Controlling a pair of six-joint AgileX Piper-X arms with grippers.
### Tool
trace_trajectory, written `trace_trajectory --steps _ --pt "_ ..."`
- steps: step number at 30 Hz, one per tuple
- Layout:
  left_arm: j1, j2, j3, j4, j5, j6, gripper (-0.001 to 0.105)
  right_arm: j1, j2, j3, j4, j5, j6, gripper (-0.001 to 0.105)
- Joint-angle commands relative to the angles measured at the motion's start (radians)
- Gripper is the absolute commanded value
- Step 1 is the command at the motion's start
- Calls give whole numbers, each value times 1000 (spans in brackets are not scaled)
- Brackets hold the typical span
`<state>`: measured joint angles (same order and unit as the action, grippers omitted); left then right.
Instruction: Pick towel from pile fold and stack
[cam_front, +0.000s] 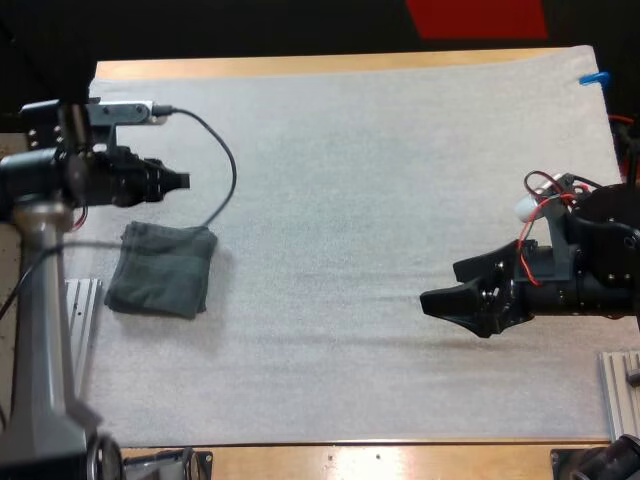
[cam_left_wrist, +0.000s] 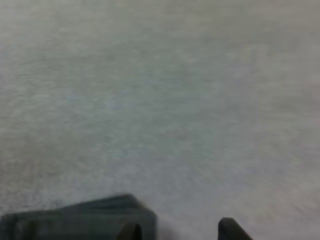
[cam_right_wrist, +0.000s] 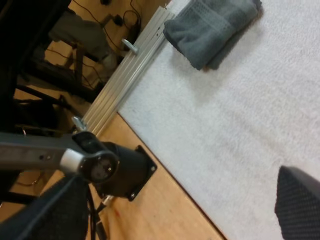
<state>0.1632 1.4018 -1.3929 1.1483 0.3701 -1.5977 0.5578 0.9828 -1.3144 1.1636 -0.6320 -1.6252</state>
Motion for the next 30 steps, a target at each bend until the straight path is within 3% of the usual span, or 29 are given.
trace_trajectory --steps 1,4,10,16,24,30 --pt "0 -37 -4 49 42 25 35 -6 1 2 -8 0 -39 74" --pt "-5 -105 -4 83 79 69 35 -8 9 2 -26 19 -61 74" --pt "-36 -214 -4 86 75 87 35 -21 94 2 -69 204 -109 74" --pt "-55 -266 -4 78 67 114 35 -171 190 2 -113 210 -154 74" --pt "-55 -265 3 54 -159 114 35 -470 196 2 -108 219 -212 74" --pt "-55 -265 6 49 -187 121 35 -632 134 2 -76 378 -267 74"
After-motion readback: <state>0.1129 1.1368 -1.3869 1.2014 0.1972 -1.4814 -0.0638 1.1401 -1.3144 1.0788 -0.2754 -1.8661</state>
